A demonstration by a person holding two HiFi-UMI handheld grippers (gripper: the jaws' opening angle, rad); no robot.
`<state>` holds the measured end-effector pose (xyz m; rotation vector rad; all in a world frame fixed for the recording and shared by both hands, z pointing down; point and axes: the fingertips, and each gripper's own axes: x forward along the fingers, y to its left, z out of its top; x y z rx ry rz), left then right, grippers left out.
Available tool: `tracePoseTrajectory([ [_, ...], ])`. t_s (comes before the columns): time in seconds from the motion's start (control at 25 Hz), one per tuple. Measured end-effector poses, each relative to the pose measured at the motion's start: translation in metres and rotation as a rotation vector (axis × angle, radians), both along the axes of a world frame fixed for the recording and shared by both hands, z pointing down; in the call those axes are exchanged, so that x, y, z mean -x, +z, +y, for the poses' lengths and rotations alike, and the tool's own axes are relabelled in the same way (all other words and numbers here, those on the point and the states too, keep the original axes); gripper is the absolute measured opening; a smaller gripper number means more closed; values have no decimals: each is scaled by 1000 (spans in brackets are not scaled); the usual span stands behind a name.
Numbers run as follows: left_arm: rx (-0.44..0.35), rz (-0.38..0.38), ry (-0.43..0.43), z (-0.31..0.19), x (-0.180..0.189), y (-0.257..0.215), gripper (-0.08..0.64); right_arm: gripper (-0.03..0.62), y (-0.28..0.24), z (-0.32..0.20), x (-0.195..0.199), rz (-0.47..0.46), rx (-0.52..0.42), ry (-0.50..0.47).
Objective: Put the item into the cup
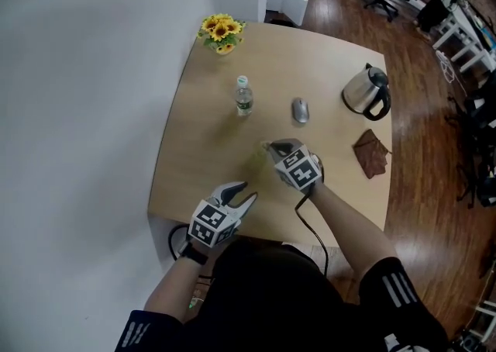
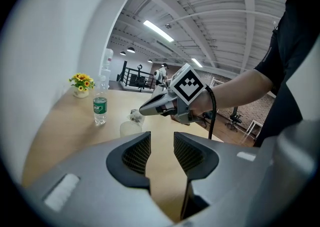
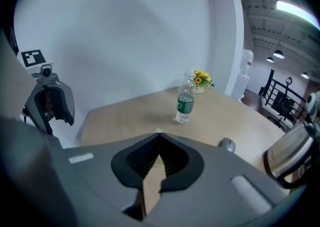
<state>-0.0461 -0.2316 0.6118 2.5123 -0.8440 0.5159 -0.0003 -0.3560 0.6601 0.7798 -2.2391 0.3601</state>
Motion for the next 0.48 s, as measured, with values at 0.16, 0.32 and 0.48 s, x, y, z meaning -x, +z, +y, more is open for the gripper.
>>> tracePoseTrajectory([
  [0.16, 8, -3, -17, 1, 11, 4, 138, 9, 23, -3, 14, 65, 28, -21],
  [0.32, 17, -4, -36, 2, 22, 5, 138, 9, 40, -7, 20, 120, 36, -36],
  [0.48, 24, -6, -48, 4, 30, 8, 138, 9, 57, -7, 21, 159, 82, -37],
])
